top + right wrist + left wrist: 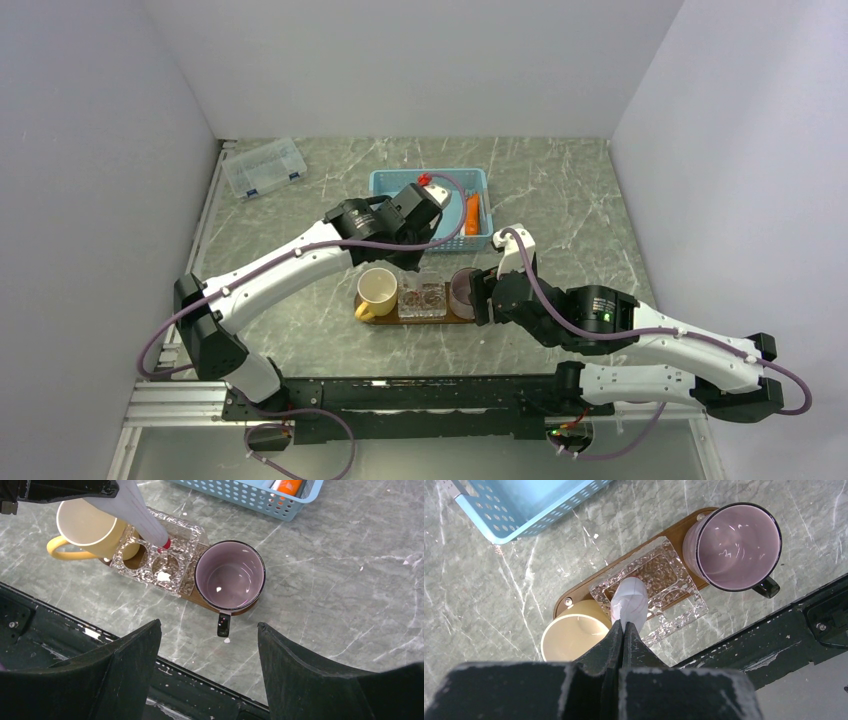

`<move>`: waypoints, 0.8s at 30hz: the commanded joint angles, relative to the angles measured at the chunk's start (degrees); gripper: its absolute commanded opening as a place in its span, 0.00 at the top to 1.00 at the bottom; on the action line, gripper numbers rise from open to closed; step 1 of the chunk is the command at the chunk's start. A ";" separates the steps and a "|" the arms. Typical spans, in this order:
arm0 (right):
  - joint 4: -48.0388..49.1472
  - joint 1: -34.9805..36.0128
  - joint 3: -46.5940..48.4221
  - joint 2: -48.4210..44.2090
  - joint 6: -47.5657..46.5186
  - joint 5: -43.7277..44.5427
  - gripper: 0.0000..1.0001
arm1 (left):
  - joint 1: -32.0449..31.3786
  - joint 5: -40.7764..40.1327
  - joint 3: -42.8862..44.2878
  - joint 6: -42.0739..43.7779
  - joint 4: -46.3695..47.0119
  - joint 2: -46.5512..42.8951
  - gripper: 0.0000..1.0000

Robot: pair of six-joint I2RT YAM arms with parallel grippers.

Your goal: Prepare toiletry sets of a toothbrush and toothpaste on the tray

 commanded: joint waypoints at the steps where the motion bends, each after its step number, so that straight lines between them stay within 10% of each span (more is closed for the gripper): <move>1: 1.43 0.09 -0.05 -0.52 0.20 -0.05 0.27 | -1.05 -2.25 0.49 -0.73 1.29 -1.24 1.00; 24: 2.17 0.14 -0.99 0.16 0.55 -0.71 0.27 | -1.42 -4.39 -2.88 -1.25 1.87 -0.87 1.00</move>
